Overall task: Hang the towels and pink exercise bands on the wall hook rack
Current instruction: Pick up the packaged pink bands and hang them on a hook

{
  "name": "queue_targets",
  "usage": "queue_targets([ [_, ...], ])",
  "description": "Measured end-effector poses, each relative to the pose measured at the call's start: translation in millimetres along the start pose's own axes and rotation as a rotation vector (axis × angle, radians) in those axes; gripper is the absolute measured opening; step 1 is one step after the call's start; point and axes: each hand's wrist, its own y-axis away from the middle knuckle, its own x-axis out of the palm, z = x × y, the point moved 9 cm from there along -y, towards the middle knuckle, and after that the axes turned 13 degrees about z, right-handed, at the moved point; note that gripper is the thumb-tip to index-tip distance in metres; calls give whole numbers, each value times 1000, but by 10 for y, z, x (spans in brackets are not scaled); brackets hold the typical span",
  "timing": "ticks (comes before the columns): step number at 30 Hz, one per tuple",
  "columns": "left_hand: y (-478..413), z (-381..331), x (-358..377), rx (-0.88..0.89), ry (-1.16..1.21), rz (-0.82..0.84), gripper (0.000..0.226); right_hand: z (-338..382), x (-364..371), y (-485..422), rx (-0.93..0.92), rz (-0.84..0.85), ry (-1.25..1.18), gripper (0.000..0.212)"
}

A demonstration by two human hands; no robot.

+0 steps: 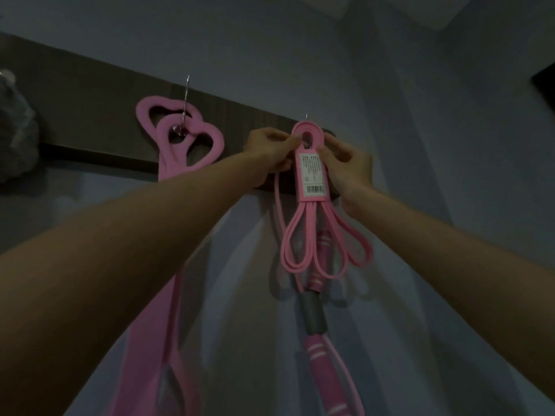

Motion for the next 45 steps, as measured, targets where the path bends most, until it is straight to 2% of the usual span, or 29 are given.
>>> queue_targets([
  [3,-73,-8,19,16,-104,-1,26,-111,-37,-76,18,-1,13,39],
  [8,-19,-91,34,193,-463,-102,25,-299,-58,-123,58,64,55,35],
  [15,181,-77,59,310,-529,-218,23,-408,-60,-91,27,113,150,34],
  [20,260,-140,113,336,-621,-200,32,-326,-34,0,-9,165,216,39],
  [23,310,-132,158,343,-670,-148,33,-191,-63,88,-95,133,348,38],
  [26,360,-52,196,338,-816,-131,48,-95,-126,195,-181,83,448,39],
  [28,400,42,248,333,-872,-101,56,-148,-88,236,-188,145,449,46],
  [32,526,187,355,349,-839,-63,61,-298,31,381,-201,264,442,52],
  [39,825,306,447,291,-642,-113,58,-421,36,768,-201,246,416,48],
  [45,1120,531,445,191,-592,-111,57,-579,-40,1118,-150,286,361,49],
])
